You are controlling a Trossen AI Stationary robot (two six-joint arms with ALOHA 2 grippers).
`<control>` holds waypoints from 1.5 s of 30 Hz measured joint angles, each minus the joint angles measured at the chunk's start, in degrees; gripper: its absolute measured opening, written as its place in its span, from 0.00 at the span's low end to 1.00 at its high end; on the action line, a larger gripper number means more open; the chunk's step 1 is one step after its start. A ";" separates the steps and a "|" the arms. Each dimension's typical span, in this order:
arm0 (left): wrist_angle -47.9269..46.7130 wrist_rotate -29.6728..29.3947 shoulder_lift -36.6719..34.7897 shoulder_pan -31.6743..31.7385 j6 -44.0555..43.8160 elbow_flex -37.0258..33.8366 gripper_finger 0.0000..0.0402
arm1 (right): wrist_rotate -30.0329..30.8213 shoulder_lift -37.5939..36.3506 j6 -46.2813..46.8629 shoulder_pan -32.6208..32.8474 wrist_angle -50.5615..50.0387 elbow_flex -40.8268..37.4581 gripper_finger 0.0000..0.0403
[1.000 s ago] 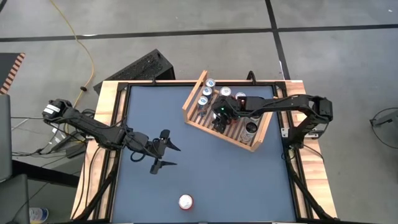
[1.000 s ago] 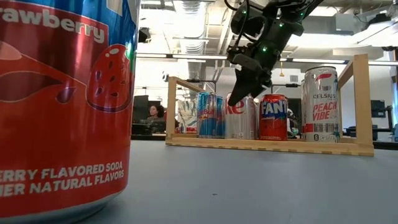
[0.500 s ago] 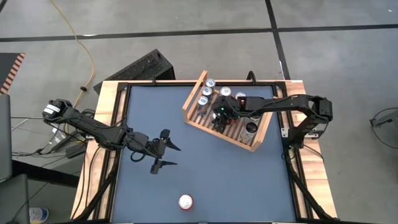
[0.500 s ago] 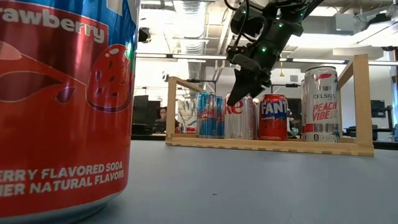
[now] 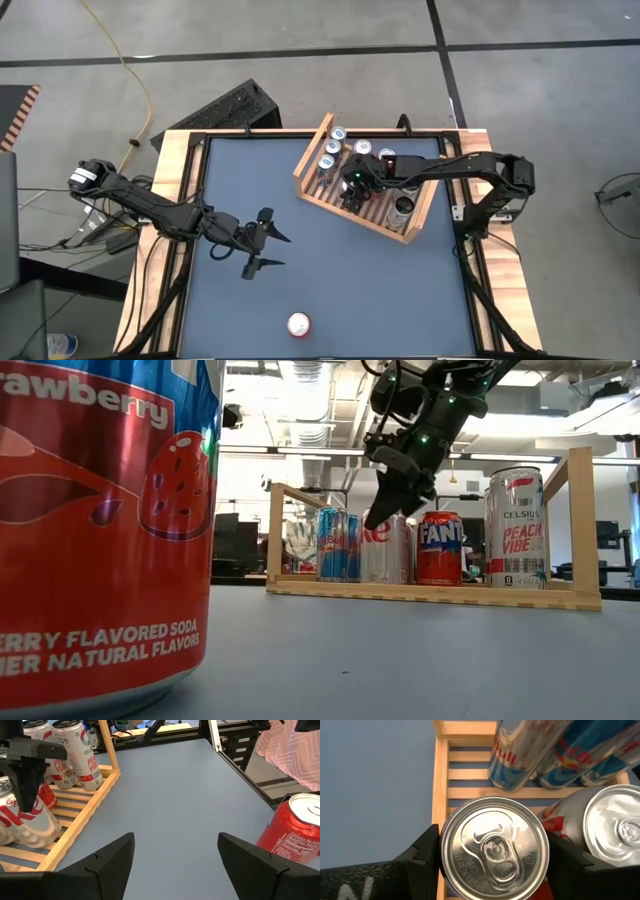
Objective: Place canned beverage on shelf
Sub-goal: Put the silver soda can aligned with the other silver soda cans on the shelf
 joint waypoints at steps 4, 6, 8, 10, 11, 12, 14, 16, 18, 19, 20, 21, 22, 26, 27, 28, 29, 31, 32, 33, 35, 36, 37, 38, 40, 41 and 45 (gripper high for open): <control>0.00 0.00 0.00 0.01 0.01 0.00 0.68 | 0.04 0.00 0.16 0.00 -0.16 0.00 0.60; -0.01 0.00 0.00 0.01 0.00 0.00 0.68 | 0.07 0.00 0.14 0.00 -0.10 0.00 0.60; 0.00 0.00 0.00 0.01 -0.01 0.00 0.68 | 0.07 0.00 0.14 0.00 -0.10 0.00 0.60; -0.02 0.00 0.00 0.01 0.00 0.00 0.68 | 0.07 0.00 0.14 0.00 -0.15 0.00 0.60; 0.00 0.00 0.00 0.01 0.00 0.00 0.68 | 0.07 0.00 0.14 0.00 -0.21 0.00 0.60; 0.00 0.00 0.00 0.01 0.01 0.00 0.68 | 0.07 0.00 0.14 0.00 -0.25 0.00 0.61; -0.01 0.00 0.00 0.01 -0.01 0.00 0.68 | 0.04 0.00 0.14 0.00 -0.19 0.00 0.64; 0.00 0.00 0.00 0.01 -0.01 0.00 0.68 | 0.04 0.00 0.14 0.00 -0.09 0.00 0.68; -0.02 0.00 0.00 0.01 -0.01 0.00 0.68 | 0.04 0.00 0.14 0.00 0.10 0.00 0.72; 0.00 0.00 0.00 0.01 -0.01 0.00 0.68 | 0.04 0.00 0.20 0.00 0.10 0.00 0.74; 0.00 0.00 0.00 0.01 -0.01 0.00 0.68 | 0.04 0.00 0.42 0.00 0.10 0.00 0.76; -0.02 0.02 0.00 0.01 -0.01 0.00 0.68 | 0.04 0.00 0.48 0.00 0.16 0.00 0.78; -0.02 0.00 0.00 0.01 -0.01 0.00 0.68 | 0.06 -0.02 0.56 0.02 0.28 0.00 0.79; -0.02 0.02 0.00 0.01 -0.01 0.00 0.68 | 0.08 -0.09 -0.46 0.02 0.44 0.02 0.81; -0.01 0.01 0.00 0.01 -0.01 0.00 0.68 | 0.11 -0.09 -0.73 0.02 0.40 0.02 0.81; -0.02 0.02 0.00 0.01 -0.01 0.00 0.68 | 0.11 -0.09 -0.89 0.02 0.39 0.02 0.80; -0.02 0.02 0.00 0.01 -0.01 0.00 0.68 | 0.10 -0.09 -1.43 0.02 0.39 0.02 0.80; -0.02 0.02 0.00 0.01 -0.01 0.00 0.68 | 0.10 -0.09 -3.15 0.21 0.39 0.02 0.80; -0.02 0.02 0.00 0.01 -0.01 0.00 0.68 | 0.12 -0.09 -3.53 0.38 0.36 0.02 0.80; -0.02 0.02 0.00 0.01 -0.01 0.00 0.68 | 0.13 -0.09 -3.73 0.56 0.33 0.02 0.80; -0.02 0.00 0.00 0.01 -0.01 0.00 0.68 | 0.26 -0.09 -3.77 0.48 0.23 0.02 0.80; -0.02 0.02 0.00 0.01 -0.01 0.00 0.68 | 0.57 -0.09 -3.83 0.50 0.19 0.02 0.79; -0.02 0.01 0.00 0.01 -0.01 0.00 0.68 | 0.59 -0.09 -3.98 0.55 0.16 0.02 0.78; -0.02 0.00 0.00 0.01 -0.01 0.00 0.68 | 0.59 -0.09 -4.60 0.55 0.01 0.02 0.77; -0.02 0.01 0.00 0.01 -0.01 0.00 0.68 | 0.59 -0.09 -5.97 0.80 -0.06 0.04 0.74; -0.02 0.01 0.00 0.01 -0.01 0.00 0.68 | 0.61 -0.09 -6.31 0.96 -0.01 0.07 0.73; -0.02 0.00 0.00 0.01 -0.01 0.00 0.68 | 0.78 -0.09 -6.62 1.01 -0.02 0.07 0.70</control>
